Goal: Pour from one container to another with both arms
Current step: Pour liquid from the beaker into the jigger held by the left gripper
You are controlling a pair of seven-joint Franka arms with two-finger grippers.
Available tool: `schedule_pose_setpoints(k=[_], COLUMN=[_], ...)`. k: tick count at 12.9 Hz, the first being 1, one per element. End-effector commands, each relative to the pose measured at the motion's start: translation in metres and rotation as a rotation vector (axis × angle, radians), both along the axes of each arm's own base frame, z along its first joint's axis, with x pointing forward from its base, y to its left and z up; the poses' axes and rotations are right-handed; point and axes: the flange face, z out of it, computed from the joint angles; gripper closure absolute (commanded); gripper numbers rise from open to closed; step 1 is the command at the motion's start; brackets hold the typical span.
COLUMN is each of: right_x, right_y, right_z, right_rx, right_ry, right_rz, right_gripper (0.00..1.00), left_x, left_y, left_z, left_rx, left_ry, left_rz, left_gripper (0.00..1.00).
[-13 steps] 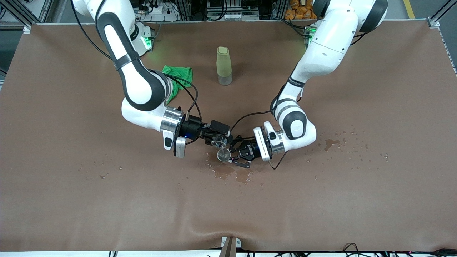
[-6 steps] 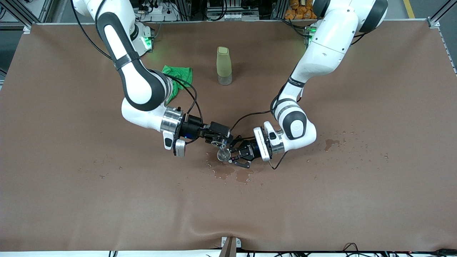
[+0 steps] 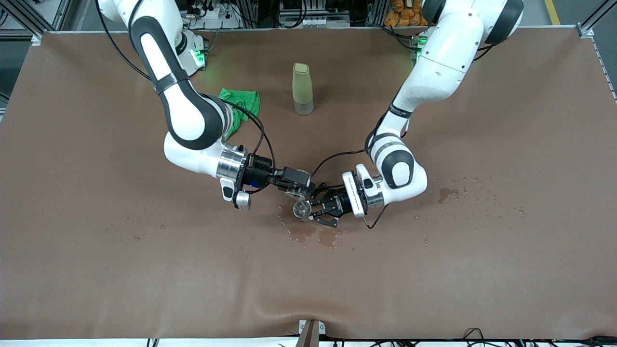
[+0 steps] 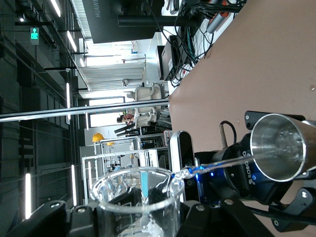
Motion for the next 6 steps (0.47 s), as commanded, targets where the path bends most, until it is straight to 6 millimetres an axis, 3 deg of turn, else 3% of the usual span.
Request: schedule_pose_setpoints(k=[1,6], right_x=[0.0013,0.0022], right_y=[0.0057,0.0066], right_z=[0.0051,0.0082], right_rx=[0.032,0.064], right_ry=[0.051,0.15], right_rz=[-0.016,-0.033], right_gripper=[1.0,1.0], left_x=[0.0049,0.0046], left_y=[-0.0035,-0.0033], left_z=[0.0013,0.0006], left_rx=[-0.014,-0.013], left_ry=[-0.018,-0.018], left_rz=[0.022,0.022], left_gripper=[1.0,1.0])
